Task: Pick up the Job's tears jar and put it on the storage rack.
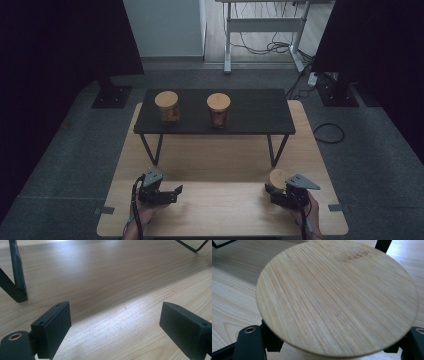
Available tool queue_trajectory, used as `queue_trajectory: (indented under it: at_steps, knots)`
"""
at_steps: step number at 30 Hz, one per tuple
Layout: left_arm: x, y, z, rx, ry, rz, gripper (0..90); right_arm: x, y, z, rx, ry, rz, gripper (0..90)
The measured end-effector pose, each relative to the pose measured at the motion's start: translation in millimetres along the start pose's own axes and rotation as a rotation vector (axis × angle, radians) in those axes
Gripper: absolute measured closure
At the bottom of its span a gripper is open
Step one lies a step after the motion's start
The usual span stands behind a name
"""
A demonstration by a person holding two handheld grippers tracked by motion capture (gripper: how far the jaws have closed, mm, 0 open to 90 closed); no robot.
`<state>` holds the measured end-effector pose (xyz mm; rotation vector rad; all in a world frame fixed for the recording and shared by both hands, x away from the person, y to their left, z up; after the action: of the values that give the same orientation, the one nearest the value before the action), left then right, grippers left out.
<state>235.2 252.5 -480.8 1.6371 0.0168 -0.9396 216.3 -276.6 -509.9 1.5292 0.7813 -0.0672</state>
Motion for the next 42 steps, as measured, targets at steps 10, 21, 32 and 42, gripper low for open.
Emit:
queue_trajectory:
  at_steps: [10, 21, 32, 42]
  knots:
    - [-0.2, 1.6, 4.7, 0.016, -0.002, -0.001, 9.8, -6.1, 1.3, -6.3, -0.023, 0.005, 0.026, 24.4]
    - [1.0, 1.5, 5.7, 0.016, -0.003, 0.0, 9.7, -11.6, 4.9, -12.5, -0.043, 0.023, 0.039, 24.4]
    - [-0.3, 1.7, 4.3, 0.018, -0.001, 0.0, 9.8, -14.2, 6.1, -13.6, -0.049, 0.029, 0.046, 24.4]
    - [-1.7, 1.8, 4.1, 0.016, -0.002, 0.006, 9.8, -16.1, 7.2, -15.4, -0.057, 0.033, 0.052, 24.4]
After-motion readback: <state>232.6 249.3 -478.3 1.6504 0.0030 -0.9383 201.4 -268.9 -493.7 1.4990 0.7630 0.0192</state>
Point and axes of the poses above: each handheld gripper's, and its own axes: x roughly forward along the jaws, y roughly out of its top, z roughly to its right, the point moved 6 cm from there along x, roughly forward along the jaws, and after that the axes turned 6 degrees about x, right-handed, at the moved point
